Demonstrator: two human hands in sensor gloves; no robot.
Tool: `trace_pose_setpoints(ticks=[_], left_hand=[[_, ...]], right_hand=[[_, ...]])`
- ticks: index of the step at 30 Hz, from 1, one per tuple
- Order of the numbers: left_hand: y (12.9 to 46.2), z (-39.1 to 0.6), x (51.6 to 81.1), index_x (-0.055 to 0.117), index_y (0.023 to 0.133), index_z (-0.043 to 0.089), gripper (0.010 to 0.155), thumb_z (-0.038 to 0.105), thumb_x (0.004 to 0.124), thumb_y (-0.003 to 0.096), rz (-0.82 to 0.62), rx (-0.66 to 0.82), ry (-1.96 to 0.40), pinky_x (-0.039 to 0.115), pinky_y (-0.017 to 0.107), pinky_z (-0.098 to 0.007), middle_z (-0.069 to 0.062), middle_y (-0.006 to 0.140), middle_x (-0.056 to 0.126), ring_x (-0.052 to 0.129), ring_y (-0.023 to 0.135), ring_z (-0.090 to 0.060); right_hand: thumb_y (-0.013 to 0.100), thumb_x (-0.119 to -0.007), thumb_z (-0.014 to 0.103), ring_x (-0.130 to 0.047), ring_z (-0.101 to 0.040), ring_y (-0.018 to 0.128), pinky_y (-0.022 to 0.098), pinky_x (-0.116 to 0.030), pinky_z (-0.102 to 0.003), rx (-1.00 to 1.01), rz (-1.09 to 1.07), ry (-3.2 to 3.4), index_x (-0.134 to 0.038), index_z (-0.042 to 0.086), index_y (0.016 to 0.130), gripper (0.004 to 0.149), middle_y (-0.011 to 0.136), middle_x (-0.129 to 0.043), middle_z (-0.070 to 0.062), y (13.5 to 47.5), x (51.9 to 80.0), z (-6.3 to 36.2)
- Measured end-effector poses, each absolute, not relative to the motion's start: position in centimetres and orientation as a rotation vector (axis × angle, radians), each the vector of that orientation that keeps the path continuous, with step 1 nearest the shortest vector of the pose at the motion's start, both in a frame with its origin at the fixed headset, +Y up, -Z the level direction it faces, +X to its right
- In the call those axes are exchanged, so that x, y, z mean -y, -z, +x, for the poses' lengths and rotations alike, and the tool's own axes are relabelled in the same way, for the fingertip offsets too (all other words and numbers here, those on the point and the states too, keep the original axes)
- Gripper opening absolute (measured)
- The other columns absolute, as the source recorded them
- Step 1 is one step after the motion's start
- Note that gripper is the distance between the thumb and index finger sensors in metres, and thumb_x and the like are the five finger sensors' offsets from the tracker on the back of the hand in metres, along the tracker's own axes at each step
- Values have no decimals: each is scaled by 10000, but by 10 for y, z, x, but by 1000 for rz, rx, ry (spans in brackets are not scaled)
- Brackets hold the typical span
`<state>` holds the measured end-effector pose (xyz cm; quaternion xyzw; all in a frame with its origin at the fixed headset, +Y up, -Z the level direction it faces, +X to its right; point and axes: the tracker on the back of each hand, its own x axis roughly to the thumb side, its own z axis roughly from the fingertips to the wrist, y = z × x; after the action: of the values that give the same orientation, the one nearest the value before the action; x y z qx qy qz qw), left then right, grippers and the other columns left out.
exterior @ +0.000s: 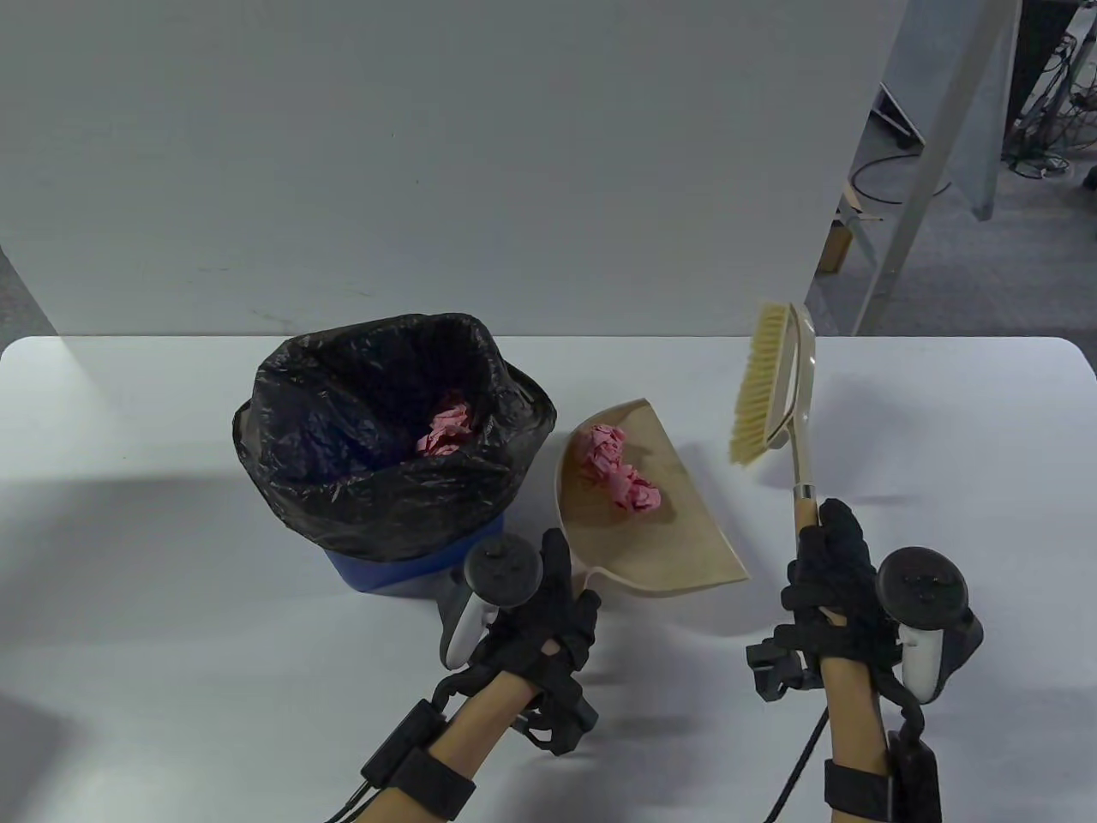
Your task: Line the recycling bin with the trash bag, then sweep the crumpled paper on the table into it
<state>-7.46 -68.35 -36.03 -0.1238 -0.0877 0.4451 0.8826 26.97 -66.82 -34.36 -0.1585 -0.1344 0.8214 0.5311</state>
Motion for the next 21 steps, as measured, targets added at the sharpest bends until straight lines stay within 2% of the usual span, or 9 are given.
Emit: trace_pose_setpoints(ticks=[5, 13, 21], left_hand=[[351, -79, 664, 181, 1127, 7, 802, 221, 727, 579, -233, 216, -1001, 830, 641, -510, -318, 1156, 334, 743, 943, -420], [336, -89, 618, 177, 1133, 14, 800, 228, 722, 587, -194, 315, -1178, 830, 649, -500, -311, 1164, 328, 742, 949, -413], [327, -109, 567, 185, 1132, 8, 799, 221, 727, 584, -91, 349, -1171, 831, 642, -506, -317, 1160, 333, 744, 944, -421]], right_hand=[[635, -563, 294, -887, -311, 580, 357, -861, -373, 288, -413, -1801, -413, 20, 1100, 560, 961, -659, -287, 344, 677, 281], [637, -556, 296, -887, -309, 581, 359, -861, -369, 274, -423, -1711, -405, 19, 1101, 561, 963, -654, -287, 343, 682, 286], [637, -557, 294, -887, -312, 579, 356, -861, -371, 250, -410, -1724, -408, 15, 1100, 561, 960, -656, -291, 345, 684, 282]])
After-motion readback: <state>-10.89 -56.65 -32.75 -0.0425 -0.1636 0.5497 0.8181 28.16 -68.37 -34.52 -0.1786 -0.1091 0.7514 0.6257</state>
